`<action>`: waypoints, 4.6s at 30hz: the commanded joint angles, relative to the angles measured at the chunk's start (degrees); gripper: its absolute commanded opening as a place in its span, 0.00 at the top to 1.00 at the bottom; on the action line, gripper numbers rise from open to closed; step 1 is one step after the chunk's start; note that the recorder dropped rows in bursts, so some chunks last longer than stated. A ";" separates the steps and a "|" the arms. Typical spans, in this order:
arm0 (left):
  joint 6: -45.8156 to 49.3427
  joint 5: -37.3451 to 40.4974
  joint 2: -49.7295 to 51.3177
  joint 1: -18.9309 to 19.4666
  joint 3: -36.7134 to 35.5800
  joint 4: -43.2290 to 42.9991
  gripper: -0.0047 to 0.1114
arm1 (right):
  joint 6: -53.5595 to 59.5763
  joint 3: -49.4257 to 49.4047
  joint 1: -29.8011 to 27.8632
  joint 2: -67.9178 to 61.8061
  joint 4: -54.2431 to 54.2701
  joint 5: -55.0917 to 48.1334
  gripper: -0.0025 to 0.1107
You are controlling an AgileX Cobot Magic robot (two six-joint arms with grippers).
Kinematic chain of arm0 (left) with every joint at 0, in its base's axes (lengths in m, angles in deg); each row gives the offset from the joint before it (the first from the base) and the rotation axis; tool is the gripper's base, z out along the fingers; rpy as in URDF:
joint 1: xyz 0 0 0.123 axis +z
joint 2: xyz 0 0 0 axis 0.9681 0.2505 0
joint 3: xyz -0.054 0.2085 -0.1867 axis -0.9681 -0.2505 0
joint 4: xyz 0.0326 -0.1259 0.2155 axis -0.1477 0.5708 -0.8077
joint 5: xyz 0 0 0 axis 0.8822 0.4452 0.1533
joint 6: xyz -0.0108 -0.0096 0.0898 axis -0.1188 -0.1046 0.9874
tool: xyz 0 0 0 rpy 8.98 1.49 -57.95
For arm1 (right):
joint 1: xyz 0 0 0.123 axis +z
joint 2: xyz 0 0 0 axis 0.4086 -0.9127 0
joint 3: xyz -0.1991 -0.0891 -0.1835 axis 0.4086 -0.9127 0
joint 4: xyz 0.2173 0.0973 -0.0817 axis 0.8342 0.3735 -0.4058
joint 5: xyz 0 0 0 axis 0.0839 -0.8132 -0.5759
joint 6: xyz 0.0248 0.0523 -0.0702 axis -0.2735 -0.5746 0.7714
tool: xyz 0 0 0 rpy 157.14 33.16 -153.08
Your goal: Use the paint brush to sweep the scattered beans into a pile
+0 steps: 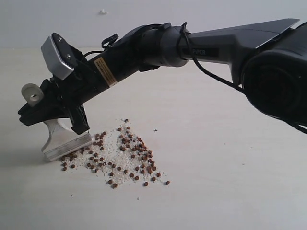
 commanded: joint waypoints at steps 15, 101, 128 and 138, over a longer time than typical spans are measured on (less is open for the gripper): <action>-0.42 -0.25 -0.25 -0.34 0.02 0.37 0.96 | -14.62 0.31 -0.59 15.04 0.11 -17.46 0.98; -0.42 -0.25 -0.25 -0.34 0.02 0.37 0.96 | -52.19 -15.83 25.51 15.29 6.42 -110.19 0.98; -0.42 -0.25 -0.25 -0.34 0.02 0.37 0.96 | -55.40 -15.83 24.24 10.59 13.48 -128.22 0.98; -0.42 -0.25 -0.25 -0.34 0.02 0.37 0.96 | -53.15 -15.83 24.57 10.59 14.29 -129.80 0.98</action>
